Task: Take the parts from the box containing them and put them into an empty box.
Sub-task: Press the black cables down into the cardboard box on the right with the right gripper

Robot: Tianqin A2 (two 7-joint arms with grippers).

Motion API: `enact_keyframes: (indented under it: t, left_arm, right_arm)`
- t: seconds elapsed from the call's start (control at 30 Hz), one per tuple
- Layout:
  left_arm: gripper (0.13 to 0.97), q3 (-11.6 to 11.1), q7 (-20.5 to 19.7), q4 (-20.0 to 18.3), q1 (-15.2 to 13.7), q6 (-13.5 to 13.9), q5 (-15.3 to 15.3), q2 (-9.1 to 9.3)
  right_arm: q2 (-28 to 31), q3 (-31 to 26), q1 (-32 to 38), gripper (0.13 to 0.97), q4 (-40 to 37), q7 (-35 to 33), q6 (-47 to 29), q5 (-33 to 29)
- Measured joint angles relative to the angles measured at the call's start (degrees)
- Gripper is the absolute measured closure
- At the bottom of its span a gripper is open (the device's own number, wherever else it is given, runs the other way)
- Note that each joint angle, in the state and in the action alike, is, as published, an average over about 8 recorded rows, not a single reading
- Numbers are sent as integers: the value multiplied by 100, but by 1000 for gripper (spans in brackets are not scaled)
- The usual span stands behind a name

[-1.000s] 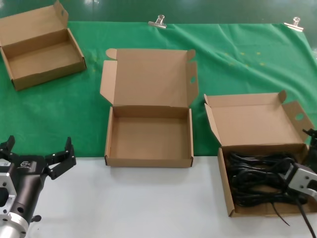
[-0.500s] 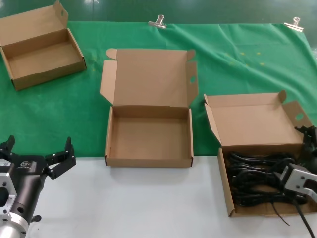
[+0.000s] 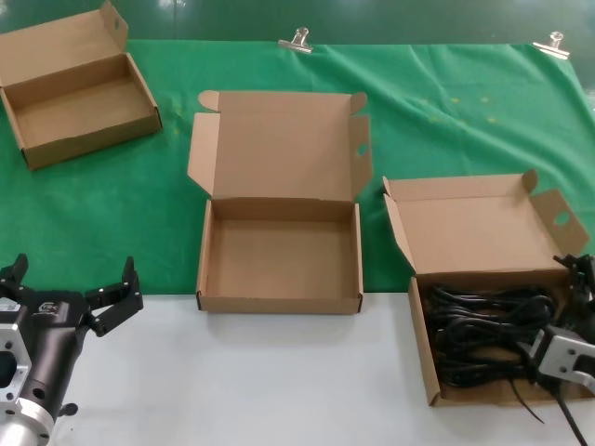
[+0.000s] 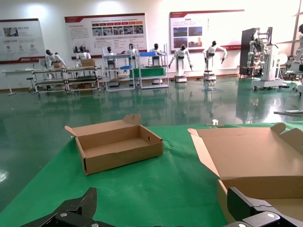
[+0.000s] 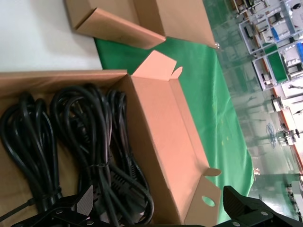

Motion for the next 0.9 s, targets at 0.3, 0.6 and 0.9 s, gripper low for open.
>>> enact_keyframes:
  t: [0.3,0.6,0.9]
  left_arm:
    - [132,0,0,0,0,0,0,0]
    - [132,0,0,0,0,0,0,0]
    - [132,0,0,0,0,0,0,0]
  right_arm:
    - [-186,0,-37,129,-225,-89,-84,0]
    - [-426,0,-50,133,-525,-146,-224,0]
    - [-552,0,-17,139,-698,-174,-276,0]
